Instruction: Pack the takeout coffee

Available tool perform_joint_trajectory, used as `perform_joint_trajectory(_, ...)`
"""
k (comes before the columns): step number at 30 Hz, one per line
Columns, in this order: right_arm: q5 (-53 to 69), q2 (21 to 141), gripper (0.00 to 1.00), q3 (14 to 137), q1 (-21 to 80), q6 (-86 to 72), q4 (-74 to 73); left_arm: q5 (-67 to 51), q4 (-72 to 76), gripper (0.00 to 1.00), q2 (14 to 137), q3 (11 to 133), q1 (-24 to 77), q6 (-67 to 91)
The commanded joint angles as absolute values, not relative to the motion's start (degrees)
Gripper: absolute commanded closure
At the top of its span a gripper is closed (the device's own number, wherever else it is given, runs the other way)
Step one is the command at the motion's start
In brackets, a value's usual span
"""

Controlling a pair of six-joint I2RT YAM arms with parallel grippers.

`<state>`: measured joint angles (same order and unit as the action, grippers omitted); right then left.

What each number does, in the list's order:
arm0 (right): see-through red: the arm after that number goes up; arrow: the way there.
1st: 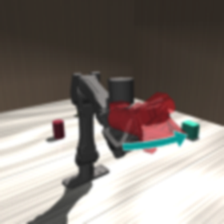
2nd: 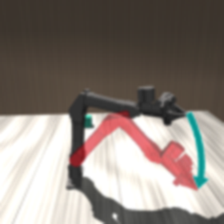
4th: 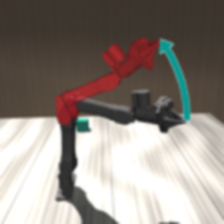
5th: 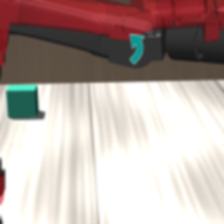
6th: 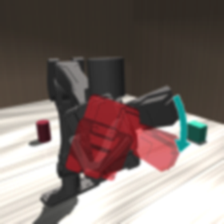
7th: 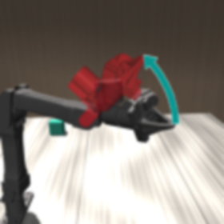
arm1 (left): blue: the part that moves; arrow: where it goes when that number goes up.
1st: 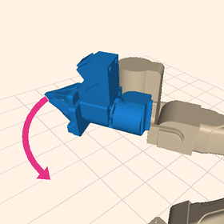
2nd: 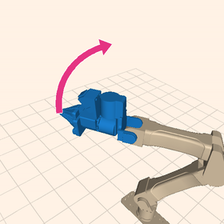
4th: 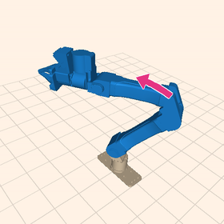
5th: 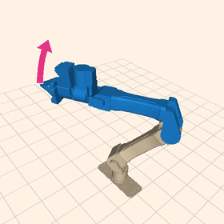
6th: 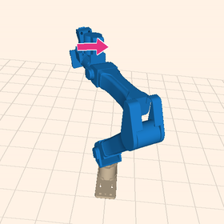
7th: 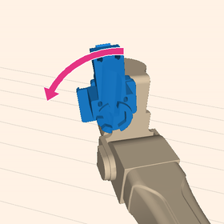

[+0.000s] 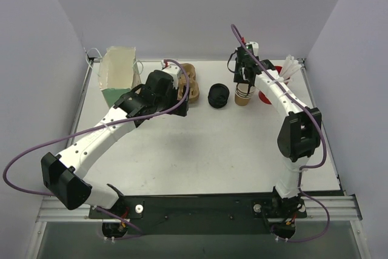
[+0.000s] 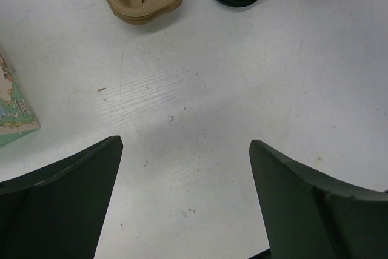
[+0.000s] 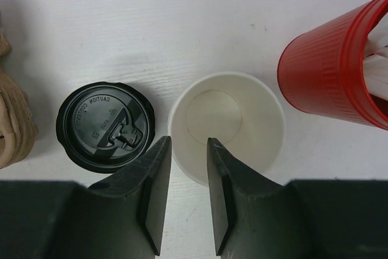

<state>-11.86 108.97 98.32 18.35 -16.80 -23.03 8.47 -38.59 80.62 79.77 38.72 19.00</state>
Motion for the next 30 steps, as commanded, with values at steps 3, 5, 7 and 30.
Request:
perform_joint_trajectory(3,-10.5,110.2,0.74,100.5,18.1,-15.8,-23.6,7.7,-38.3,0.03,81.0,83.1,38.1,18.5)
perform_joint_trajectory(5,-10.3,110.7,0.74,100.4,18.2,-15.8,-23.6,7.6,-38.4,0.03,81.4,83.1,38.1,18.7)
perform_joint_trajectory(7,-9.5,111.1,0.74,100.6,18.2,-15.7,-23.6,7.5,-38.4,0.03,81.5,83.1,38.1,18.8)
perform_joint_trajectory(30,-10.7,114.4,0.82,102.1,18.5,-14.9,-25.1,7.3,-38.4,0.03,81.9,83.2,37.5,18.5)
